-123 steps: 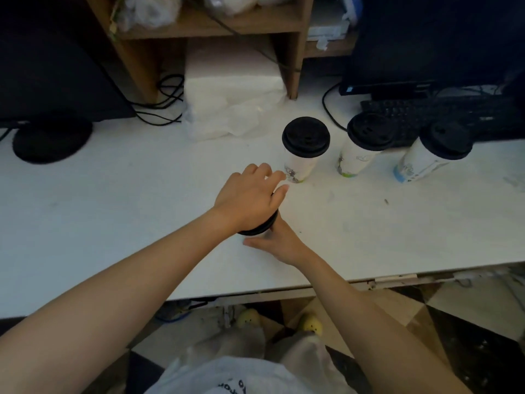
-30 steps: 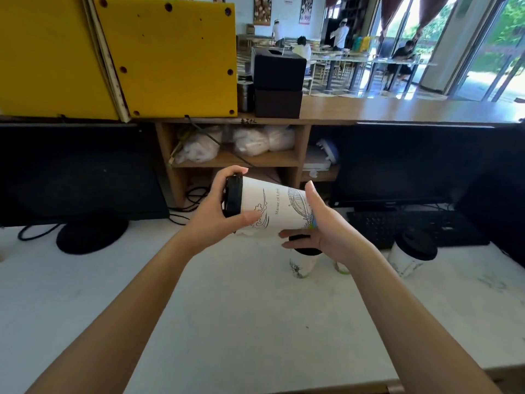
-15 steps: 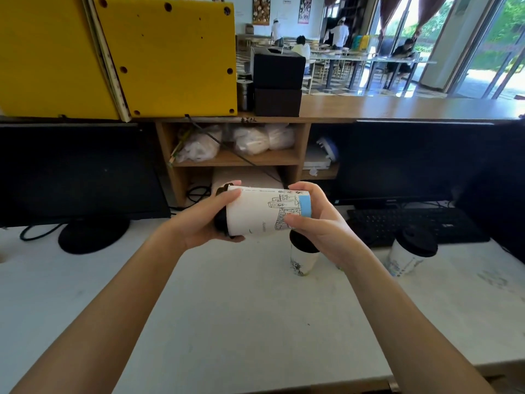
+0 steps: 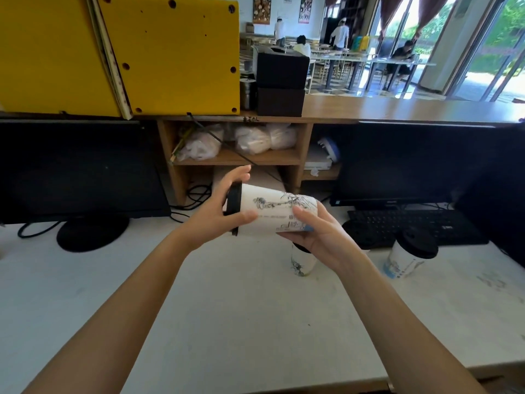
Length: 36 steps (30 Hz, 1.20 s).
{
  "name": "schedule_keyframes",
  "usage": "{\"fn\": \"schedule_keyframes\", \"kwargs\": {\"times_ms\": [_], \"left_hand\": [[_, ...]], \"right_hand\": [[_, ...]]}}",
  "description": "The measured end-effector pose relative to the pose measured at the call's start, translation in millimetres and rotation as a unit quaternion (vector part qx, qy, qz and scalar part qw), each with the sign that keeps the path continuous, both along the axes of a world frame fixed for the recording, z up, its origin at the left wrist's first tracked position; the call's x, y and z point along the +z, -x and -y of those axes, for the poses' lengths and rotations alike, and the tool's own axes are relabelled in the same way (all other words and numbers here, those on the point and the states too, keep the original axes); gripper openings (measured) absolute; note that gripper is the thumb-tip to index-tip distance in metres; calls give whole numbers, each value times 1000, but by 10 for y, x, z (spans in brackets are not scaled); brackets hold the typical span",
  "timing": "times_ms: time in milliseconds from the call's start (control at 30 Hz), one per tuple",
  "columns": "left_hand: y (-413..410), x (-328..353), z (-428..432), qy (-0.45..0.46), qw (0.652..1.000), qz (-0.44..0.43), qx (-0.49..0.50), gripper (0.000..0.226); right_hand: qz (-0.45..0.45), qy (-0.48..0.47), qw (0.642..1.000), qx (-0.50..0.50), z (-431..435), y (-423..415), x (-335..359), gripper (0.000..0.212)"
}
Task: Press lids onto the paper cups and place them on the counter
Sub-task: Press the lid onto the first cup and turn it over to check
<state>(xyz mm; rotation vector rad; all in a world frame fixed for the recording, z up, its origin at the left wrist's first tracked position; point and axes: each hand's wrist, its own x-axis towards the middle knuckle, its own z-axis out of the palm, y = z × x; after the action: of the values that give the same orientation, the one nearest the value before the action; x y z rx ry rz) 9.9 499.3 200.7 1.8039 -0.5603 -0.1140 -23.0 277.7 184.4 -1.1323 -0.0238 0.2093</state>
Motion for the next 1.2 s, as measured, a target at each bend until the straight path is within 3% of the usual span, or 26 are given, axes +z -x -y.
{"fn": "schedule_keyframes", "kwargs": {"times_ms": [133,233,333,433,500,567,767,967,1200], "left_hand": [[-111,-58,-29,42,983,-179,0,67],[-125,-115,6,34,990,-133,21,54],[-141,-177,116,55,993,-84,59,54],[-216,-243,196,57,992,-99,45,66],[-302,-280,182,16,992,-125,6,85],[-393,-322,161,-37,992,-122,-9,97],[-582,-393,226,-62,992,-103,34,79],[-723,-421,297,-28,991,-116,58,79],[-831,-446,301,-5,988,-150,36,80]], "right_hand": [[39,-3,999,9,8,-44,-74,61],[28,-73,997,3,-18,-87,-122,64],[3,-166,985,-36,-89,-159,-193,48],[-42,-220,972,-68,-125,-283,-187,39],[-54,-217,971,-86,-81,-405,-153,35],[-59,-182,977,-97,-20,-536,-99,36],[10,35,997,-72,-17,-832,258,35],[62,217,974,-37,-146,-1030,580,52],[94,339,935,-39,-305,-1135,604,55]]}}
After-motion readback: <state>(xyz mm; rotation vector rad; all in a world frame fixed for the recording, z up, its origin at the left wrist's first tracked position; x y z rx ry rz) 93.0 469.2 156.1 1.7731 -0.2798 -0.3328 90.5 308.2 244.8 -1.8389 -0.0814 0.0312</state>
